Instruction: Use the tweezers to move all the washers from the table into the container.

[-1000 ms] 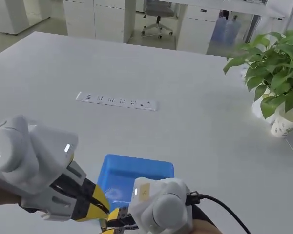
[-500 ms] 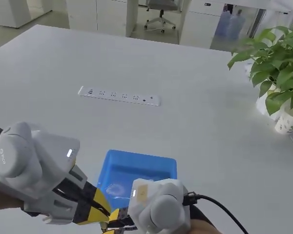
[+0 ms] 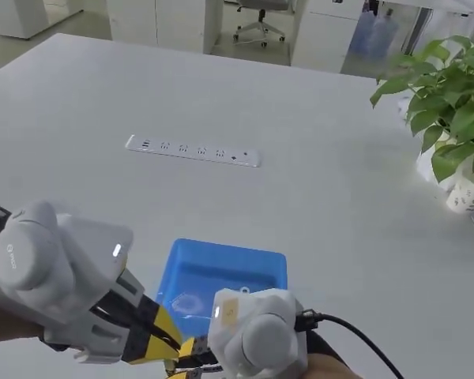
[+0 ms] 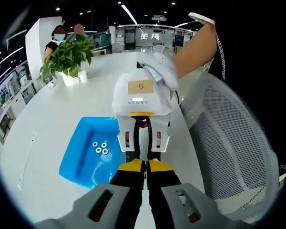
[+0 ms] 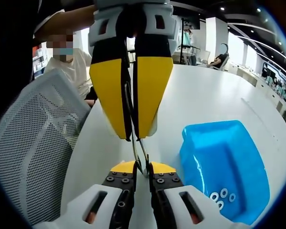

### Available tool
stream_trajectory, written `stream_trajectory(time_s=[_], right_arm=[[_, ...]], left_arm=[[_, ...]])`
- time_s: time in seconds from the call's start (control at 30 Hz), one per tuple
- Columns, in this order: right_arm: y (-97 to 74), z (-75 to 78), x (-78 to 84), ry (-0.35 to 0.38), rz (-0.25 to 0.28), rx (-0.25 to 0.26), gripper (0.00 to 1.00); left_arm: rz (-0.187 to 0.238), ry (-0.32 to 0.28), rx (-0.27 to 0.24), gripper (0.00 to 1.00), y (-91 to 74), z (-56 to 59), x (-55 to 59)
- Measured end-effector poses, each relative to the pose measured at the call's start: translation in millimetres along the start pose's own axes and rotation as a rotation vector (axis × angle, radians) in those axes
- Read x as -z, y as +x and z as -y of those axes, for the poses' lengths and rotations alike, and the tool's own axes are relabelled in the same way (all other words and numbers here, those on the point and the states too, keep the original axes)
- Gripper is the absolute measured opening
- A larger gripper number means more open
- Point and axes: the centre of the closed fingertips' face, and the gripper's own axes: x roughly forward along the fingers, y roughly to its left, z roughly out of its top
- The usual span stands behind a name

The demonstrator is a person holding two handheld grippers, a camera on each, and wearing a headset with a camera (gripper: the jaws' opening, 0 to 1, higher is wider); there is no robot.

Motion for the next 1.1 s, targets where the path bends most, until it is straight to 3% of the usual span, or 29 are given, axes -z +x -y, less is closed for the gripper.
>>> stream_trajectory(time_s=[1.1], right_arm=[[-2.4,-1.0,-0.5,-0.024,0.003,-0.002,0.09]], left_arm=[[0.006,-0.021,0.005,0.04,1.9,-2.4,-2.2]])
